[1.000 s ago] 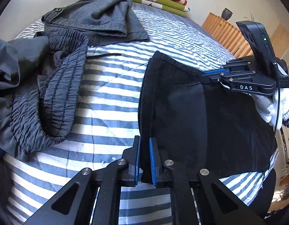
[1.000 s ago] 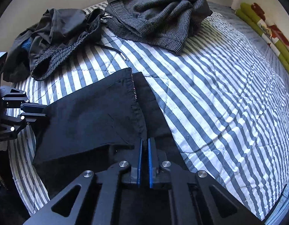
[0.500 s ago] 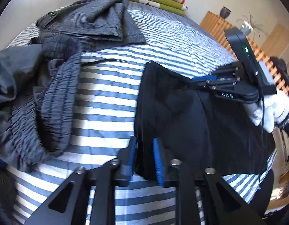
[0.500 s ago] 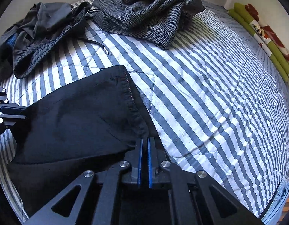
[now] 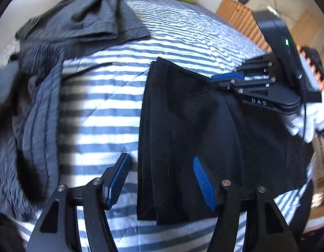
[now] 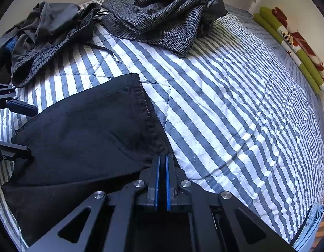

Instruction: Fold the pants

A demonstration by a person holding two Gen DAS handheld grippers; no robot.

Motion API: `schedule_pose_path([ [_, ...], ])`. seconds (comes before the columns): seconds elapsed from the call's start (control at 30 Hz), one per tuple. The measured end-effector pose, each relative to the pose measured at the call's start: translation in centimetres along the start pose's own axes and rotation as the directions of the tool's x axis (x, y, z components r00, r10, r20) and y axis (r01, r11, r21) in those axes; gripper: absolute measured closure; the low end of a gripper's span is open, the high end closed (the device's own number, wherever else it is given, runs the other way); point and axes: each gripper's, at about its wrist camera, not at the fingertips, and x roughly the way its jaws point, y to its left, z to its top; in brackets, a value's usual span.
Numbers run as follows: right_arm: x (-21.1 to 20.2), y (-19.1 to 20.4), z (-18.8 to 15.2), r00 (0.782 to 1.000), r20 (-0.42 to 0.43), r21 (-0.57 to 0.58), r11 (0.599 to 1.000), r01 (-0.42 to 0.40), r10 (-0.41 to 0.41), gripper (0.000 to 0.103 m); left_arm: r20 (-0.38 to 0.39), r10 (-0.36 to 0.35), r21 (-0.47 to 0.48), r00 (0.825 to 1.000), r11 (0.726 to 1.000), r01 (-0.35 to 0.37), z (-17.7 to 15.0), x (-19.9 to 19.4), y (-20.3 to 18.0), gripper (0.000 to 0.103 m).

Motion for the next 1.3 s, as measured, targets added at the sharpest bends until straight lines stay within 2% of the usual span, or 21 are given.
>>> schedule_pose_path([
  [0.07, 0.0, 0.1, 0.1, 1.0, 0.001, -0.002, 1.0, 0.01, -0.01, 0.099, -0.008, 0.036, 0.052, 0.999, 0.998, -0.036, -0.1, 0.1, -1.0, 0.05],
  [0.1, 0.0, 0.1, 0.1, 1.0, 0.002, 0.001, 1.0, 0.012, -0.012, 0.099, -0.012, 0.037, 0.045, 0.999, 0.998, -0.037, -0.1, 0.0, -0.8, 0.059],
  [0.13, -0.1, 0.2, 0.0, 1.0, 0.005, 0.004, 1.0, 0.014, -0.014, 0.098, -0.016, 0.032, 0.024, 0.999, 0.999, -0.031, -0.1, -0.1, -0.4, 0.071],
  [0.23, -0.2, 0.0, -0.1, 1.0, 0.016, 0.033, 0.999, 0.005, -0.005, 0.098, -0.03, -0.03, -0.05, 0.999, 0.998, 0.029, 0.2, -0.2, 1.4, 0.09],
  [0.37, -0.3, 0.4, -0.2, 1.0, 0.017, 0.035, 0.999, 0.012, -0.013, 0.098, -0.027, -0.083, -0.105, 0.996, 0.991, 0.08, 0.7, -0.8, 2.5, 0.1],
  [0.47, -0.5, 0.8, -0.2, 1.0, 0.017, 0.019, 0.999, 0.025, -0.026, 0.098, 0.012, -0.136, -0.166, 0.991, 0.977, 0.136, 1.4, -2.1, 4.0, 0.1],
  [0.5, -0.6, 0.8, -0.2, 0.999, 0.02, 0.02, 0.999, 0.026, -0.027, 0.098, 0.01, -0.129, -0.156, 0.992, 0.979, 0.129, 1.5, -2.1, 3.9, 0.1],
  [0.6, -0.4, 1.1, -0.3, 0.999, 0.019, 0.016, 0.999, 0.038, -0.038, 0.098, -0.056, -0.055, -0.089, 0.997, 0.995, 0.05, 1.2, -0.5, 2.6, 0.1],
  [0.7, -0.3, 1.8, -0.2, 0.997, 0.015, -0.02, 0.997, 0.074, -0.073, 0.095, -0.052, -0.071, -0.124, 0.996, 0.99, 0.064, 1.3, -0.4, 2.6, 0.1],
  [0.8, -1.8, 0.7, -0.2, 0.998, 0.011, 0.029, 0.997, 0.068, -0.068, 0.077, -0.03, -0.088, -0.147, 0.996, 0.986, 0.083, 1.4, -1.2, 3.1, 0.1],
  [0.83, -3.0, -0.1, -0.6, 0.996, 0.034, 0.073, 0.994, 0.081, -0.083, 0.073, -0.028, -0.084, -0.143, 0.996, 0.987, 0.079, 1.3, -1.3, 2.9, 0.1],
  [0.87, -4.3, -0.7, -1.1, 0.994, 0.059, 0.125, 0.988, 0.086, -0.094, 0.073, -0.027, -0.079, -0.137, 0.996, 0.988, 0.075, 1.3, -1.5, 2.9, 0.1],
  [0.9, -5.7, -1.2, -1.8, 0.993, 0.086, 0.175, 0.983, 0.063, -0.079, 0.073, -0.026, -0.077, -0.139, 0.997, 0.988, 0.073, 1.6, -1.4, 2.9, 0.1],
  [0.97, -8.0, -1.0, -3.2, 0.99, 0.141, 0.244, 0.968, -0.051, 0.017, 0.073, -0.016, -0.089, -0.16, 0.996, 0.983, 0.086, 1.7, -1.6, 3.0, 0.1],
  [1.03, -8.4, 0.9, -4.2, 0.985, 0.146, 0.245, 0.961, -0.125, 0.091, 0.073, -0.001, -0.102, -0.174, 0.995, 0.98, 0.1, 1.8, -1.9, 2.9, 0.1],
  [1.13, -5.6, 4.1, -4.5, 0.99, 0.089, 0.223, 0.967, -0.126, 0.108, 0.073, 0.025, -0.124, -0.188, 0.992, 0.974, 0.126, 2.0, -2.8, 2.7, 0.1],
  [1.2, -2.8, 4.9, -4.7, 0.992, 0.036, 0.276, 0.953, -0.128, 0.122, 0.073, 0.04, -0.118, -0.18, 0.992, 0.976, 0.124, 2.1, -3.5, 2.0, 0.1],
  [1.23, -2.9, 4.8, -4.6, 0.991, 0.083, 0.279, 0.952, -0.122, 0.102, 0.073, 0.047, -0.11, -0.165, 0.993, 0.979, 0.116, 2.2, -3.8, 1.4, 0.1],
  [1.3, -3.0, 4.5, -4.4, 0.99, 0.06, 0.297, 0.944, -0.142, 0.129, 0.073, 0.072, -0.131, -0.145, 0.989, 0.979, 0.14, 2.0, -4.8, 0.0, 0.1],
])
